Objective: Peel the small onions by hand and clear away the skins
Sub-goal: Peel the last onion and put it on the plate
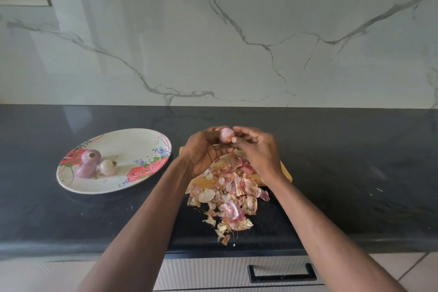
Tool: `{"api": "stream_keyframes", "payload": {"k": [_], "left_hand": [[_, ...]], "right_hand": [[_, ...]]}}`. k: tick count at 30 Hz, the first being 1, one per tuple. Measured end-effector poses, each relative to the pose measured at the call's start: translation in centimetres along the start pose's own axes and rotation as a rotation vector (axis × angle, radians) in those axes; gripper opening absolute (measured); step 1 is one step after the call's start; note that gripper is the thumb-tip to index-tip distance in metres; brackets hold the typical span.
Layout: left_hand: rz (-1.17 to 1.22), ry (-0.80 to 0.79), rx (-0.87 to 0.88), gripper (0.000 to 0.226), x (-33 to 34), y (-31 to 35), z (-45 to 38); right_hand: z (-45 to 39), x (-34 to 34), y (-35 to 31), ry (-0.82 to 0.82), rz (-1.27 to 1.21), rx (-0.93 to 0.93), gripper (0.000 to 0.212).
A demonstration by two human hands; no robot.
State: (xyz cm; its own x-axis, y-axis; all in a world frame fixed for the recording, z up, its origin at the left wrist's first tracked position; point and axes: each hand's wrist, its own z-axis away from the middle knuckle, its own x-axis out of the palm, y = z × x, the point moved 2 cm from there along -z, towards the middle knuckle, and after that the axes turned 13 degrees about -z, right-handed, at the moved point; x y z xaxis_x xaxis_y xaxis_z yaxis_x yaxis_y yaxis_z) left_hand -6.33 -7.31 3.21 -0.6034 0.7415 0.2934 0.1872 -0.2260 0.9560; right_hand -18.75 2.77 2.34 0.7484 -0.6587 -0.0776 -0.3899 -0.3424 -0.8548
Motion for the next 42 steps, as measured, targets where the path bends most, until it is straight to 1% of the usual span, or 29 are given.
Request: {"api": "stream_keyframes", "payload": {"k": [3,6,8,11,16,22,28,30,35,37,40,42], "left_hand": [[-0.057,0.005,-0.004,0.023,-0.01,-0.05,-0.13],[-0.156,0.003,0.002,0.027,-0.02,-0.25,-0.17],[-0.205,0.020,0.017,0.028,-0.13,-0.27,-0.18],[-0.261,0.062,0.027,0.030,-0.21,-0.23,-0.12],[-0.345,0.095,0.020,0.040,-0.17,-0.43,-0.08],[-0.427,0.077,0.041,0.035,-0.18,-0.36,-0.15],[-0.509,0.120,0.004,0.041,-0.16,-0.67,-0.40],[-0.524,0.131,0.004,0.045,-0.17,-0.72,-0.43],[-0.488,0.130,0.003,0.041,-0.07,-0.60,-0.36],[-0.457,0.129,-0.001,0.042,-0.06,-0.58,-0.40],[-0.423,0.120,-0.002,0.034,0.14,-0.51,-0.29],[-0.433,0.131,0.013,0.031,0.34,-0.43,-0.12]], "right_hand": [[0.14,0.16,-0.30,-0.032,0.118,-0.069,0.030],[0.20,0.13,-0.59,-0.023,0.146,-0.107,0.026],[0.25,0.10,-0.70,-0.055,0.159,-0.118,0.025],[0.34,0.13,-0.71,-0.112,0.150,-0.093,0.025],[0.26,0.16,-0.32,-0.147,0.114,-0.040,0.017],[0.29,0.02,-0.36,-0.207,0.111,-0.019,0.020],[0.30,-0.08,-0.32,-0.270,0.146,0.001,0.015],[0.28,0.02,-0.37,-0.271,0.182,-0.014,0.015],[0.38,0.40,0.08,-0.230,0.262,-0.075,0.019],[0.44,0.36,0.04,-0.185,0.253,-0.078,0.020],[0.62,0.19,-0.29,-0.128,0.184,-0.046,0.020],[0.79,0.24,-0.44,-0.130,0.175,-0.089,0.022]]}}
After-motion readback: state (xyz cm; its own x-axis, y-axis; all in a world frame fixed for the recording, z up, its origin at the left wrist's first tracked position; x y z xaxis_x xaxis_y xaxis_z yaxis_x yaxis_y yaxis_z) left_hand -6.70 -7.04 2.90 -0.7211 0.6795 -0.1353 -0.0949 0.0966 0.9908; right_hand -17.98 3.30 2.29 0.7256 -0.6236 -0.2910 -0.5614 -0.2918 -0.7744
